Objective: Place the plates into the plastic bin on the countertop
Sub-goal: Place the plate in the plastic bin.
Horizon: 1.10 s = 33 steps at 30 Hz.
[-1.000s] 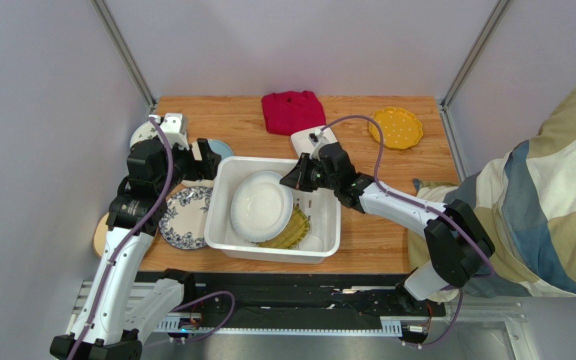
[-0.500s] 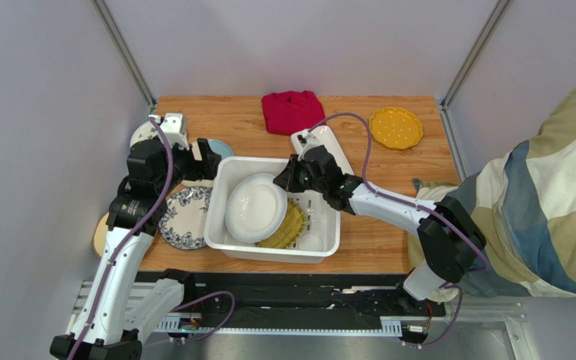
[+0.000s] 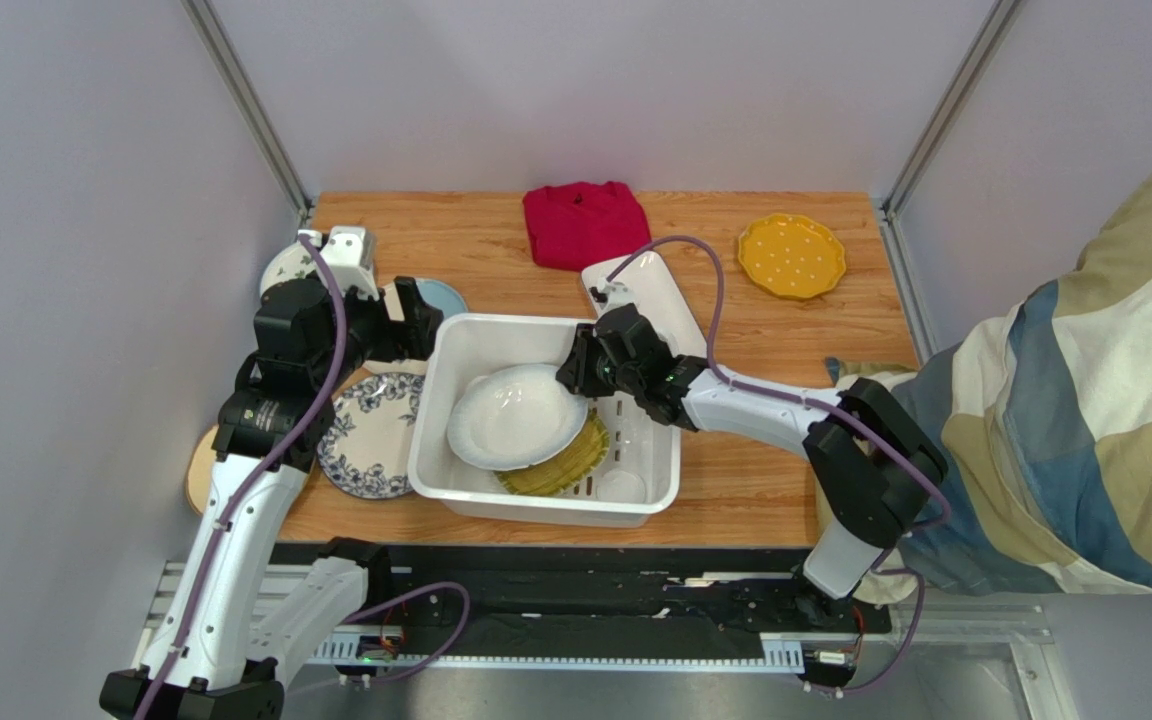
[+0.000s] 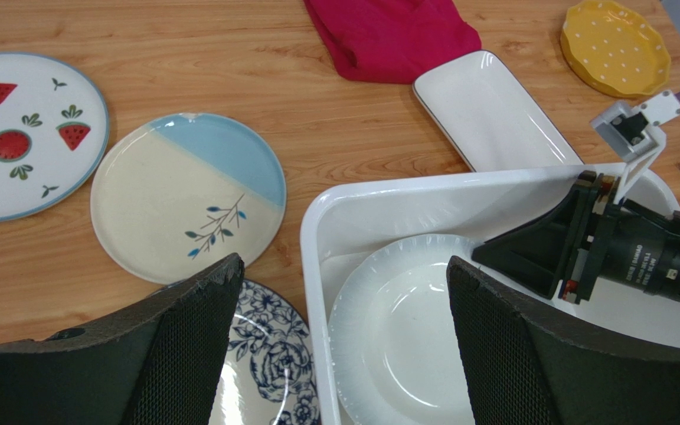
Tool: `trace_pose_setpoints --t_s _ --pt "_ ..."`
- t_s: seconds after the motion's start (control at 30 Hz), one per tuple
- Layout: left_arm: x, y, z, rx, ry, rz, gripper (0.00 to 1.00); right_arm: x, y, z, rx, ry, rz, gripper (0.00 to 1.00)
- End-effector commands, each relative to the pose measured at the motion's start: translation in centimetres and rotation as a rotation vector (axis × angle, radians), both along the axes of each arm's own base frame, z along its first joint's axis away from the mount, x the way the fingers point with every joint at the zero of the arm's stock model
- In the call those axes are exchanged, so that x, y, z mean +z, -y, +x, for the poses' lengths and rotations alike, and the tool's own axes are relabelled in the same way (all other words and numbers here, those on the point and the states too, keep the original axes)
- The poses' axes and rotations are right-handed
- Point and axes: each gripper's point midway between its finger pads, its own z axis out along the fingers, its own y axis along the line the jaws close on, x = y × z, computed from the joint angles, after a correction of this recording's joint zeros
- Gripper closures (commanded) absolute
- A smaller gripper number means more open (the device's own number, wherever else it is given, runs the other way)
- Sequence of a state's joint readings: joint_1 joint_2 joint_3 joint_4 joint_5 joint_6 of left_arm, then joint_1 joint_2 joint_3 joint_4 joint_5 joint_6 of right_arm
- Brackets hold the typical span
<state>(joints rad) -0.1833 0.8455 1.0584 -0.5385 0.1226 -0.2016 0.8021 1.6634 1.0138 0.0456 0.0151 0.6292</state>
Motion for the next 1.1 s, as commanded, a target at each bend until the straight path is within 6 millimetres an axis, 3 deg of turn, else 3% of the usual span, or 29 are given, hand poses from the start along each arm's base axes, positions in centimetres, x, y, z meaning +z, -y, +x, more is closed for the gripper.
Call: trace_pose_setpoints --t_s 0.0,0.1,0.2,0.5,0.93,1.07 --pt "0.5 0.3 0.1 -0.014 0.029 -0.003 0.11 -5.0 0.5 -3.2 0.086 -0.082 -0.136 0.68" --pt "0.6 0.4 0.1 -0.018 0.028 -0.006 0.11 -4.7 0.4 -3.3 0.095 -0.077 -0.132 0.54" --pt "0.5 0.6 0.1 -0.024 0.024 -0.007 0.11 -4.2 0.5 -3.3 0.098 -0.068 -0.130 0.46" --pt "0.6 0.7 0.0 -0.028 0.027 -0.008 0.11 -1.2 1.2 -3.9 0.133 -0.028 -0.137 0.36" --pt "0.4 0.6 0.1 -0.024 0.025 -0.006 0.08 8.9 -0.9 -7.0 0.341 0.084 0.077 0.33" --pt "0.5 0.6 0.1 -0.023 0.027 -0.004 0.07 12.0 -0.6 -7.6 0.377 0.149 0.105 0.33"
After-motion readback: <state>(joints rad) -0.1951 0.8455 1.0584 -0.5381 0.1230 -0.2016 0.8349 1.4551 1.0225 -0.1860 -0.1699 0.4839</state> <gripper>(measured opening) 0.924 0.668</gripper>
